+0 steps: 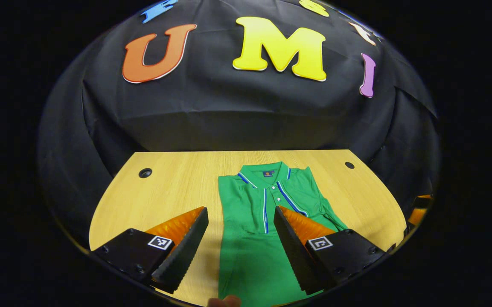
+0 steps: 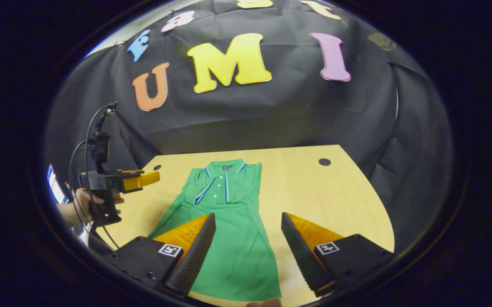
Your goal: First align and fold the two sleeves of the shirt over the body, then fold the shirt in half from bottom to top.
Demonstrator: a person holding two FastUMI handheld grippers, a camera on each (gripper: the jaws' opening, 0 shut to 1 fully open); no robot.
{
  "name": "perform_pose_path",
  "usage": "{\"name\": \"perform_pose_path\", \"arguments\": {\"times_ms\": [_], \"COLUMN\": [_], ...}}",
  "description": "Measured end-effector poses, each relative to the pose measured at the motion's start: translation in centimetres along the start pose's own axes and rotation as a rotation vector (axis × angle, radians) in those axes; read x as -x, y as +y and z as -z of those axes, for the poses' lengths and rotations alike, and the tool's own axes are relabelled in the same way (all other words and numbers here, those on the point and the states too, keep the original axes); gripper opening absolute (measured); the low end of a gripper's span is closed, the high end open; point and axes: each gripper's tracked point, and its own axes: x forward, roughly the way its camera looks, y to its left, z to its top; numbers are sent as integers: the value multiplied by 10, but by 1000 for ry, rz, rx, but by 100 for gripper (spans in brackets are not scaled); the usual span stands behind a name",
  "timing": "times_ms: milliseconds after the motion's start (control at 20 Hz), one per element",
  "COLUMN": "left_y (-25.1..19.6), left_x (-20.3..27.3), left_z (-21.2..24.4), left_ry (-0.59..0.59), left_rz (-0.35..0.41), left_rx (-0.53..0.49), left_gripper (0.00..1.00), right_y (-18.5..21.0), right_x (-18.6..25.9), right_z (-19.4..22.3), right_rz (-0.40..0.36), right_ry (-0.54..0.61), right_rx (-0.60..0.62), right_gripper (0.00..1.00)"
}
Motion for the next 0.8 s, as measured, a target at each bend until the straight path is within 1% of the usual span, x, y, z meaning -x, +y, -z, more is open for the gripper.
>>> {"name": "perform_pose_path", "arguments": {"times_ms": [50,100,150,200,250,300,400,450,500,700,750,800], "left_y": [0,1,3,5,7,9,10,12,14,14,14,14], "left_x": [15,29,44,54,65,76,95,102,109,129,136,140], "left_z": [6,12,20,27,37,49,80,97,114,177,192,206], "left_ry": [0,4,8,13,22,37,84,114,148,268,294,319], "left_rz": [2,4,1,-2,-3,-2,20,26,33,74,80,84], "left_rx": [1,-1,-4,-8,-11,-10,-6,-11,-19,-31,-34,-35], "left_gripper": [99,100,99,99,99,99,99,99,100,100,100,100], "right_y": [5,9,12,12,11,9,4,1,-2,-14,-19,-24], "right_x": [2,6,7,8,10,11,15,19,21,37,40,42], "right_z": [1,3,10,16,23,32,58,73,88,146,159,170], "right_rz": [-17,-38,-54,-66,-74,-73,-76,-75,-70,-62,-53,-43], "right_ry": [-1,5,18,33,47,66,119,151,188,314,338,362], "right_rx": [18,29,38,48,62,77,90,94,106,138,144,144], "right_gripper": [98,93,93,98,93,98,98,100,98,98,93,93]}}
